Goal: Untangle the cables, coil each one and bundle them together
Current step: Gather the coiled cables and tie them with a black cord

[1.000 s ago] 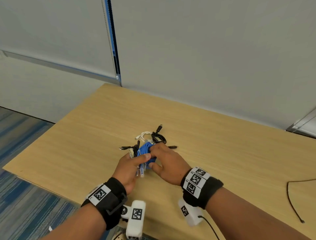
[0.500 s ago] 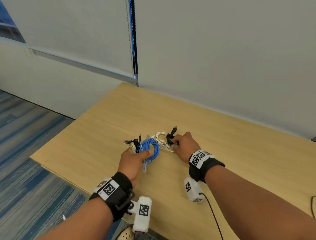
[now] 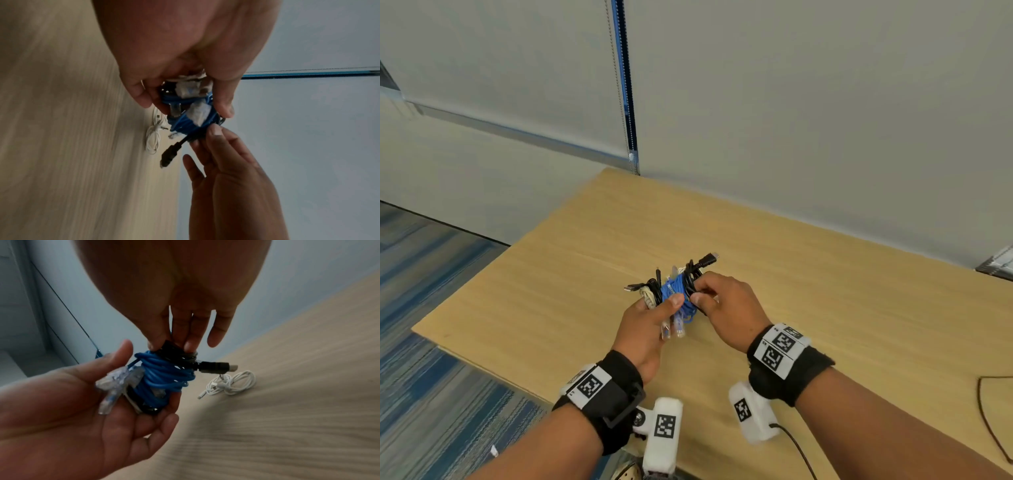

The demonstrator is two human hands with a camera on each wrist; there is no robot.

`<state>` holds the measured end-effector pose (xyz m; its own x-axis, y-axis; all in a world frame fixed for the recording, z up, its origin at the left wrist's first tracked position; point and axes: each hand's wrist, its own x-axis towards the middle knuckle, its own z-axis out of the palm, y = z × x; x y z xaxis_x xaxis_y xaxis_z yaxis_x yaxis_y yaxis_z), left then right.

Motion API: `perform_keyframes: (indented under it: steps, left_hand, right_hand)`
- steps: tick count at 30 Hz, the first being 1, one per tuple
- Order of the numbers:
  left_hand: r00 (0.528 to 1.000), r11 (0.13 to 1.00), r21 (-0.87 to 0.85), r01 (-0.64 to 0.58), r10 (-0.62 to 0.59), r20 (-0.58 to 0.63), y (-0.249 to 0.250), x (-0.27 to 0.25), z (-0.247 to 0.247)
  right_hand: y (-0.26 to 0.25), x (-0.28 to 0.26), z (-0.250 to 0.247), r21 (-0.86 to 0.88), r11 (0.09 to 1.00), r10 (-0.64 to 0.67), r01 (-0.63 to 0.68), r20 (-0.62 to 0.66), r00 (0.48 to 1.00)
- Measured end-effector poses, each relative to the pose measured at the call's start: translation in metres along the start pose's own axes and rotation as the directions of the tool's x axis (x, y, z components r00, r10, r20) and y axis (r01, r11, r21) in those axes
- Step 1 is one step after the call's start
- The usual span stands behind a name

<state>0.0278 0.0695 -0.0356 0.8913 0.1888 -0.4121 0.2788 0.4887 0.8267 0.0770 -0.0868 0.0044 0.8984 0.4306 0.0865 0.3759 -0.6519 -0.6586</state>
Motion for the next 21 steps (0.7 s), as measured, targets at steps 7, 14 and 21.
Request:
perform_keyframes:
  steps: [7,14,21]
  left_hand:
    - [0.994,0.996,-0.021,0.086,-0.085,0.070,-0.002,-0.001,-0.005]
    - [0.998,0.999,-0.011,0.037,-0.036,0.046,-0.003,-0.003,-0.008]
    - [0.997,0.995,0.089,-0.048,0.043,0.062,-0.011,-0.009,-0.008]
  right_hand:
    - [0.003,-0.005,-0.004,-0.027,0.999,-0.028,0.030,0.057,0.998]
    - [0.003,-0.010,0.003,-0.012,1.000,0.001,0.000,0.081,0.997]
    - [-0.007,-0.005,0.012,0.069,0.996,0.055,-0.060,0.067,0.996]
